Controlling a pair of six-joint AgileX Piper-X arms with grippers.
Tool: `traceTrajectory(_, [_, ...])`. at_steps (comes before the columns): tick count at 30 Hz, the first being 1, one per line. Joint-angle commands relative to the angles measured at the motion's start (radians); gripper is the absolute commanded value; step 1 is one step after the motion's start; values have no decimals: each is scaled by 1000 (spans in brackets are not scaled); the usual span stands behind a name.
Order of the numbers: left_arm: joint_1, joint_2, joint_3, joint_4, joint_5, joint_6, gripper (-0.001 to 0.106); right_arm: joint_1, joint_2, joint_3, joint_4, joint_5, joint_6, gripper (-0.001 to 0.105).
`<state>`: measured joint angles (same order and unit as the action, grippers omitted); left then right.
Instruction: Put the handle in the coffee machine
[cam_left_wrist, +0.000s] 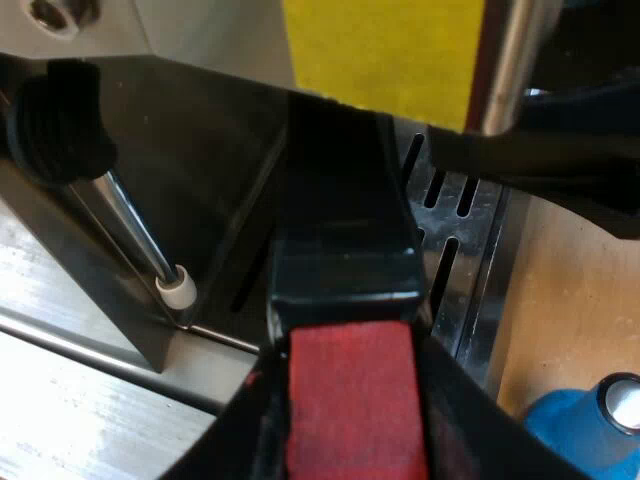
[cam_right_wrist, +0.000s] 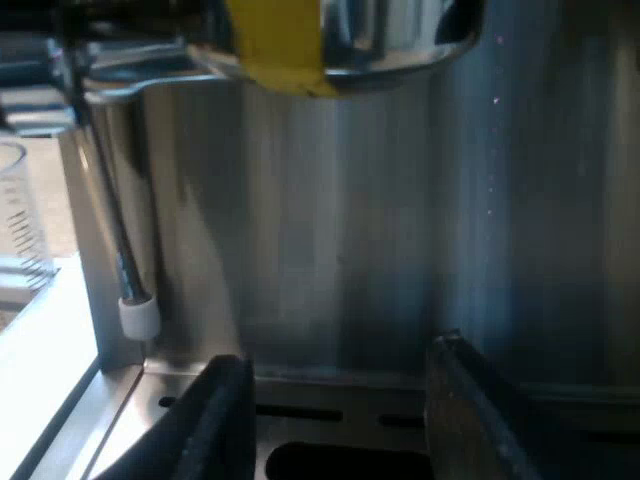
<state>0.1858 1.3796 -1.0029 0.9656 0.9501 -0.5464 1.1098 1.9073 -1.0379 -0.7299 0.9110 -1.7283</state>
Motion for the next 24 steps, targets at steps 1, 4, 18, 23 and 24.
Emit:
traceTrajectory(1, [1, -28, -14, 26, 119, 30, 0, -14, 13, -23, -21, 4, -10, 40])
traceTrajectory(4, [1, -28, -14, 26, 119, 30, 0, -33, 28, -56, -32, 8, -15, 40])
traceTrajectory(18, [1, -28, -14, 26, 119, 30, 0, -74, 86, -150, -169, 12, -117, 40])
traceTrajectory(23, [1, -28, -14, 26, 119, 30, 0, -80, 86, -150, -200, 12, -148, 40])
traceTrajectory(24, [1, -28, -14, 26, 119, 30, 0, -83, 86, -150, -224, 12, -162, 40])
